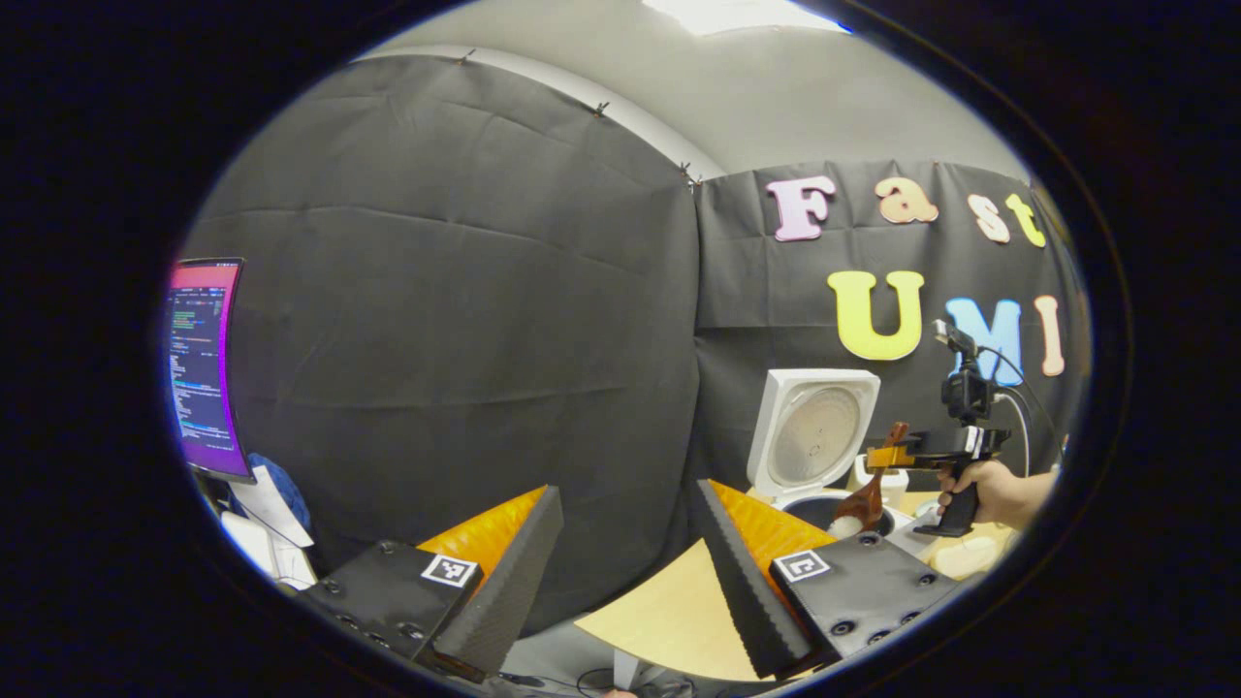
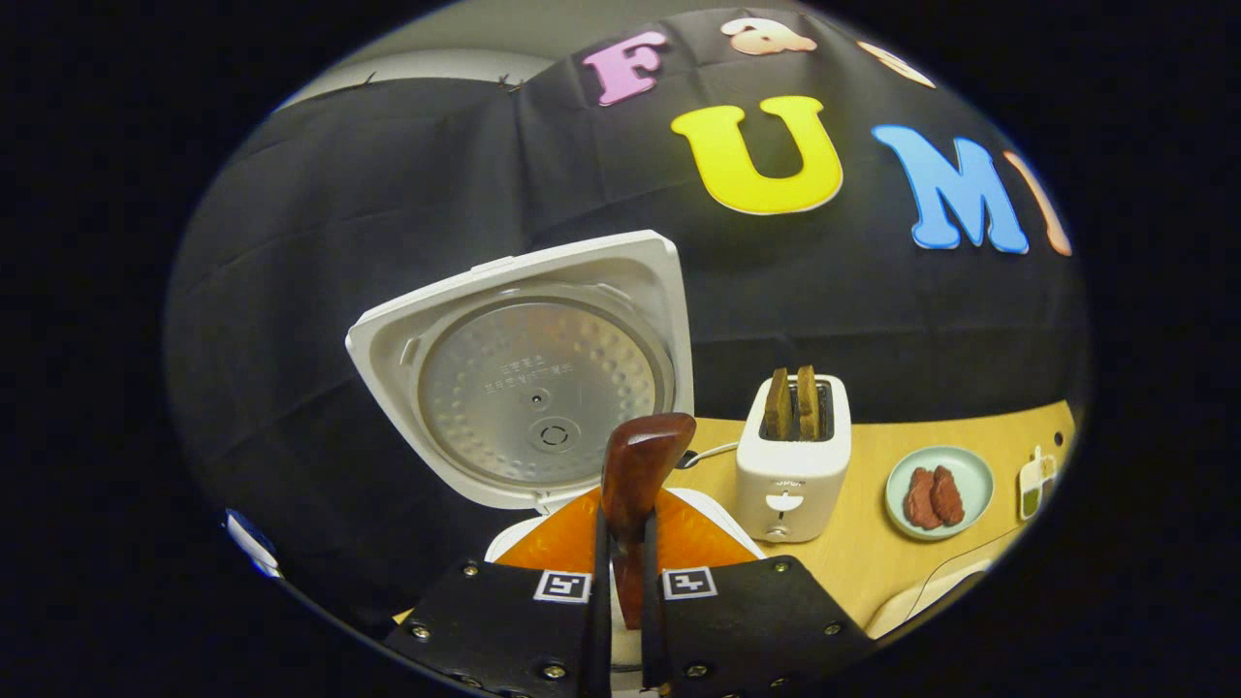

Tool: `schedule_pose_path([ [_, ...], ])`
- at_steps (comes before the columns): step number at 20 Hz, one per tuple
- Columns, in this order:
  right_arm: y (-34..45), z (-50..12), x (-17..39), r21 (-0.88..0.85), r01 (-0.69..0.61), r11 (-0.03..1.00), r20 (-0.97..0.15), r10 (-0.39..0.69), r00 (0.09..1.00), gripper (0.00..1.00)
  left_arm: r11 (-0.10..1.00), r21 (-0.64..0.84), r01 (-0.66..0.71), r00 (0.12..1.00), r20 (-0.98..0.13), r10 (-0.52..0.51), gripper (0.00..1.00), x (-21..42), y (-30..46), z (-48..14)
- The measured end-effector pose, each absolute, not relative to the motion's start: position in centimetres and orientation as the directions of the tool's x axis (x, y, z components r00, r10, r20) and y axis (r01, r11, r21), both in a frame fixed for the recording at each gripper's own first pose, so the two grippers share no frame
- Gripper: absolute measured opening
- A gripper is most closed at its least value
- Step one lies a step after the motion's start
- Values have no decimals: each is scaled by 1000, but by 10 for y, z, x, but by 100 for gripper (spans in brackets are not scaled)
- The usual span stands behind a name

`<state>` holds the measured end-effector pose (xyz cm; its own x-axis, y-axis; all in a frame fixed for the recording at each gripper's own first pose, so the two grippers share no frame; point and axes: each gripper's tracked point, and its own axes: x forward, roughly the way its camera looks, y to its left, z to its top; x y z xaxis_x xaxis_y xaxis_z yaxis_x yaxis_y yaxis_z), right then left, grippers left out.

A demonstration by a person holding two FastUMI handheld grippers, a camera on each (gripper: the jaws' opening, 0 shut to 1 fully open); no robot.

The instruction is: Close the left gripper, press the button to open the rice cooker; take a wooden spoon from the chopstick holder with the right hand, scoop a spoonful of rice and pour it into the rice cooker, then put the wooden spoon back into the chopstick holder.

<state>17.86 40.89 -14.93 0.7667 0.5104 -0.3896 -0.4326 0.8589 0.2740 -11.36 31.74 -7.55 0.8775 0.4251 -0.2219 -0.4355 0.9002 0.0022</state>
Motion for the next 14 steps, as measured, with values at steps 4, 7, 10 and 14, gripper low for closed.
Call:
schedule_pose_path([
  [4, 411, -138, 173, 126, -502, 856, -361, 511, 780, 12, 906, -1, -422, 884, -220, 412, 97, -111, 314, -75],
  [7, 411, -125, 167, 35, -542, 840, -303, 526, 795, 13, 912, -4, -410, 891, -213, 400, 92, -106, 311, -71],
  [10, 404, -110, 163, -55, -548, 835, -246, 521, 818, 12, 918, -7, -396, 899, -207, 387, 92, -101, 306, -69],
  [14, 395, -86, 160, -97, -548, 831, -192, 525, 829, 12, 927, -10, -376, 910, -196, 366, 94, -95, 298, -65],
])
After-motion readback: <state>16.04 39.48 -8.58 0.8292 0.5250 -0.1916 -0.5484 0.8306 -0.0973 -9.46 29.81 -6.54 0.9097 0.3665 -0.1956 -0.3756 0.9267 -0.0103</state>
